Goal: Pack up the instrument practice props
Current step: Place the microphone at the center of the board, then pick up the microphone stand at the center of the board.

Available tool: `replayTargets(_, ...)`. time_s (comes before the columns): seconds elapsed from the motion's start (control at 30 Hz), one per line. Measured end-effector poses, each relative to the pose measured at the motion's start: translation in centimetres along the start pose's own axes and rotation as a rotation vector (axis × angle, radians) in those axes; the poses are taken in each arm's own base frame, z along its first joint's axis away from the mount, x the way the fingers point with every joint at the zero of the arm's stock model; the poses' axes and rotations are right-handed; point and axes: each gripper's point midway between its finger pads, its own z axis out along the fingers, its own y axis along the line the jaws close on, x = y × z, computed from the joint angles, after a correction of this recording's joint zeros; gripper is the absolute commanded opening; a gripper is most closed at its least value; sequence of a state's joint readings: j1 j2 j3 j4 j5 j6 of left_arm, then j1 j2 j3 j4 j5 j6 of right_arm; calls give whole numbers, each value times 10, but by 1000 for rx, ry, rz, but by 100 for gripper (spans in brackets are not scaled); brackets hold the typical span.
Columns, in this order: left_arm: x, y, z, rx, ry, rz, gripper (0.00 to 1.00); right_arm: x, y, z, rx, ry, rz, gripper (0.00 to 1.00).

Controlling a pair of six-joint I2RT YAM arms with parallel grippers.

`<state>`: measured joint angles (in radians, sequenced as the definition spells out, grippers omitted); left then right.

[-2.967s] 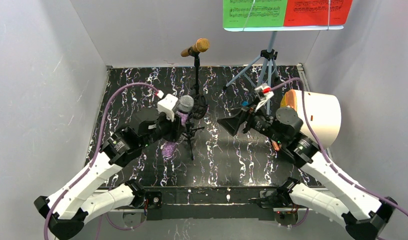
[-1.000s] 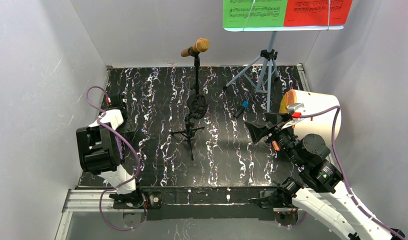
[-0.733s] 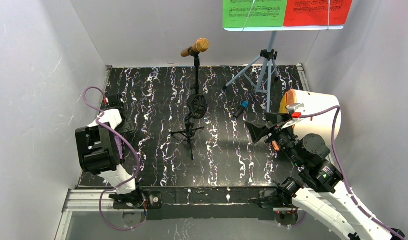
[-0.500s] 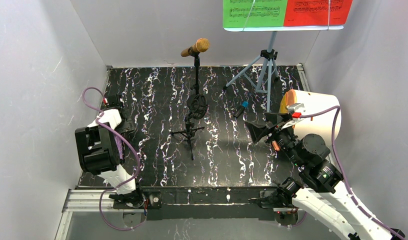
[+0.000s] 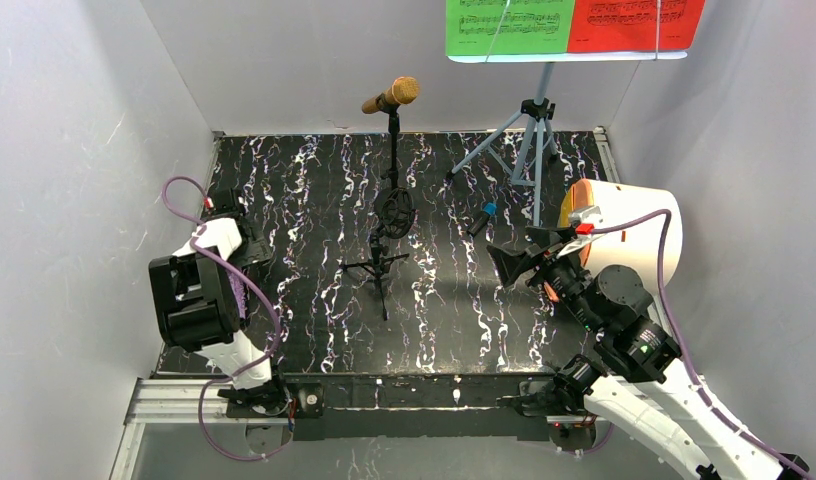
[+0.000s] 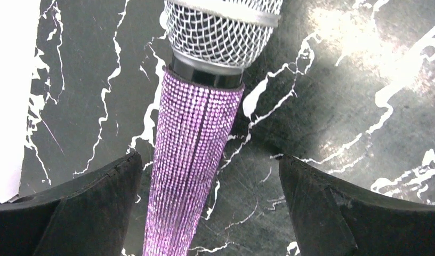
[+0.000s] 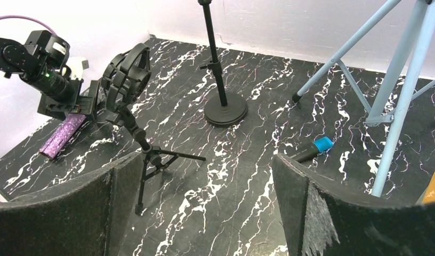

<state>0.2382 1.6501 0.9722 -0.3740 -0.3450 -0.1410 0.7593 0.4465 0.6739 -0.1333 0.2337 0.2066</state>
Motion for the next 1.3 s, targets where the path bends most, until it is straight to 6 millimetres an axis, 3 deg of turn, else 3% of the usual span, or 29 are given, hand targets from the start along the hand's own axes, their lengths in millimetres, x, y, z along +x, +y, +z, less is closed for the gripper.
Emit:
replayTargets(0.1,1,-1,-8,20,1,-7,98,0,0,0,0,1,0,99)
replayTargets(0.23,-18,-6,-40,98,-89,-50,98,0,0,0,0,1,-1,99)
replayTargets(0.37,-47,-21,-91,214,-255,-68,98,0,0,0,1,1,-1,99)
replayTargets(0.53,-52,-67,-161,447,-415,11,98,0,-1,0,4,1,-1,99)
replayTargets(0.7,-14,-126,-207,729,-452,128,95,2,-1,1,5,6,-2,99)
replayTargets(0.8,27,-157,-213,852,-410,237,95,2,-1,1,4,6,-2,99)
replayTargets(0.9,61,-170,-212,930,-377,337,94,2,-1,1,2,4,-2,99)
replayTargets(1.07,68,-179,-220,1030,-457,423,90,0,0,-3,-6,-11,0,99)
replayTargets(1.3,77,-207,-236,1255,-654,577,86,-1,3,-4,-23,-16,-2,99)
